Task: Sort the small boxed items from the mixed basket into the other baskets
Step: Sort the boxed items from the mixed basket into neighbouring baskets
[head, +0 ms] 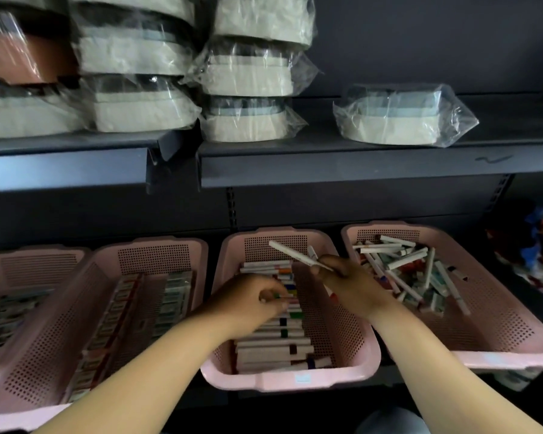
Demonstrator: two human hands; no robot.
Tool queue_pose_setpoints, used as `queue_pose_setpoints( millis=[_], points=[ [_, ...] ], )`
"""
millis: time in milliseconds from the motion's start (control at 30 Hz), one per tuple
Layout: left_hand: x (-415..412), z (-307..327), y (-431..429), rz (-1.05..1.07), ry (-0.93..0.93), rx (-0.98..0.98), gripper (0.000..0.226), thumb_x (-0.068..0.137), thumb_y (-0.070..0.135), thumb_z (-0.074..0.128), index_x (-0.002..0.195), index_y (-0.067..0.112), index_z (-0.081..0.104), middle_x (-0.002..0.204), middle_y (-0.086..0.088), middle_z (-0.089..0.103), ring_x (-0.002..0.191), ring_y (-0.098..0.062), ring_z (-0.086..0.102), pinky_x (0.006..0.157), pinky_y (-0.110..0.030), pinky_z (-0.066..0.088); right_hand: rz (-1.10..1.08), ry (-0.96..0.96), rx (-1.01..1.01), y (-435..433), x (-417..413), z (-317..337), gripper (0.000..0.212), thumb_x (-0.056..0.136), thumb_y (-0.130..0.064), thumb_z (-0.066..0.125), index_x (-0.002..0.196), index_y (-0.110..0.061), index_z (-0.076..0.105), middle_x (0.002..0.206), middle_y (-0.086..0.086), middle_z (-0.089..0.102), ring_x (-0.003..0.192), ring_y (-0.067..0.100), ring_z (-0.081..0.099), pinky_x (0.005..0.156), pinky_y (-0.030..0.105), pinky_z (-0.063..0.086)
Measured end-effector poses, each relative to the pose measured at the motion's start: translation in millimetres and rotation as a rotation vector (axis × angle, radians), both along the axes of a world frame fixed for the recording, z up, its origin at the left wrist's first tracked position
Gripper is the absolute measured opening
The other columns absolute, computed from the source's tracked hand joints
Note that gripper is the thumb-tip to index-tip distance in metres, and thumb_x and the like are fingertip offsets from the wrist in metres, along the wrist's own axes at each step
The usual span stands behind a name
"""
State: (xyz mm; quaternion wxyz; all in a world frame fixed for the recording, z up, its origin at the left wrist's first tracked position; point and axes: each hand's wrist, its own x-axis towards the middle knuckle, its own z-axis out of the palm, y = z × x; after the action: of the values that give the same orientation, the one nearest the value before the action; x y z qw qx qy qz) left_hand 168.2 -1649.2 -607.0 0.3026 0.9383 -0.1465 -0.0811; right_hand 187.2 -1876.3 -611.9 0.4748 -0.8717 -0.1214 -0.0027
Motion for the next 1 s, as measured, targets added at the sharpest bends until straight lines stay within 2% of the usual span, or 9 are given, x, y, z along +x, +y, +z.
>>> queue_pose_setpoints(
  millis=[100,200,367,433,467,567,667,767,1000],
  points=[
    [8.6,-0.4,0.8,0.109,-0.026,-0.347,0.008,0.099,0.032,0.070,0.105,0.035,0.075,0.099,0.015,0.074,0.094,-0.005,0.069,0.087,-0.027,0.057,0.051,-0.020,0.068,14.8,-6.7,4.2,0.020,0.102,-0.026,0.057,0.084,-0.023,0.065,0.057,-0.017,0.053,0.057,-0.006,0.049,0.057,0.012,0.037],
    [9.3,3.0,-6.0,0.184,0.009,-0.657,0.014,0.103,0.020,0.064,0.098,0.030,0.072,0.082,0.014,0.073,0.068,0.007,0.066,0.060,-0.010,0.048,0.129,-0.006,0.073,31.9,-11.8,6.0,0.020,0.102,-0.024,0.057,0.085,-0.033,0.063,0.061,-0.021,0.057,0.061,-0.007,0.052,0.060,0.012,0.038],
    [13.2,8.3,-15.2,0.224,-0.033,-0.785,0.016,0.104,0.019,0.060,0.095,0.017,0.073,0.080,0.023,0.075,0.074,0.005,0.070,0.066,-0.012,0.048,0.176,0.065,-0.188,45.2,-12.2,-3.5,0.017,0.100,-0.047,0.053,0.110,-0.043,0.065,0.105,-0.017,0.068,0.094,-0.002,0.063,0.084,0.022,0.051],
    [17.2,8.8,-12.7,0.192,-0.142,-0.700,0.016,0.106,0.017,0.059,0.095,0.021,0.070,0.085,0.032,0.071,0.080,0.009,0.068,0.071,-0.011,0.050,0.156,0.043,-0.308,41.7,-12.1,-0.7,0.016,0.098,-0.050,0.055,0.104,-0.039,0.065,0.099,-0.015,0.065,0.088,0.000,0.060,0.075,0.020,0.048],
    [20.8,7.8,-9.4,0.166,-0.198,-0.593,0.015,0.106,0.020,0.059,0.097,0.025,0.070,0.085,0.027,0.071,0.080,0.007,0.067,0.073,-0.014,0.051,0.133,0.009,-0.342,37.9,-11.4,1.2,0.012,0.098,-0.048,0.056,0.097,-0.038,0.063,0.095,-0.015,0.062,0.085,-0.001,0.057,0.070,0.018,0.043],
    [38.3,-1.6,3.1,0.064,-0.252,-0.077,0.016,0.105,0.032,0.059,0.095,0.027,0.071,0.077,0.007,0.064,0.070,-0.011,0.062,0.063,-0.032,0.046,0.042,-0.053,-0.367,22.5,-8.2,3.7,0.010,0.097,-0.041,0.058,0.089,-0.036,0.061,0.091,-0.015,0.061,0.081,-0.003,0.056,0.064,0.018,0.039],
    [56.0,-9.0,9.9,-0.015,-0.219,0.267,0.020,0.103,0.036,0.061,0.116,0.034,0.076,0.097,0.007,0.072,0.083,-0.011,0.065,0.067,-0.028,0.047,-0.026,-0.077,-0.352,10.8,-7.0,4.6,0.012,0.096,-0.039,0.059,0.090,-0.031,0.064,0.086,-0.013,0.062,0.081,0.003,0.059,0.068,0.024,0.044],
    [70.9,-12.1,6.5,-0.047,-0.243,0.377,0.024,0.101,0.034,0.063,0.122,0.037,0.076,0.117,0.009,0.074,0.102,-0.014,0.067,0.076,-0.023,0.043,-0.039,-0.052,-0.342,2.4,-9.3,4.6,0.011,0.096,-0.039,0.060,0.090,-0.032,0.065,0.087,-0.013,0.063,0.082,0.003,0.059,0.070,0.024,0.047],
    [84.8,-29.4,2.6,-0.007,-0.149,0.398,0.027,0.099,0.045,0.065,0.123,0.037,0.073,0.124,0.008,0.072,0.112,-0.018,0.067,0.094,-0.029,0.053,-0.006,-0.010,-0.385,-3.4,-13.2,4.1,0.014,0.098,-0.031,0.053,0.095,-0.033,0.066,0.094,-0.013,0.067,0.086,0.001,0.060,0.082,0.030,0.053]
  ],
)
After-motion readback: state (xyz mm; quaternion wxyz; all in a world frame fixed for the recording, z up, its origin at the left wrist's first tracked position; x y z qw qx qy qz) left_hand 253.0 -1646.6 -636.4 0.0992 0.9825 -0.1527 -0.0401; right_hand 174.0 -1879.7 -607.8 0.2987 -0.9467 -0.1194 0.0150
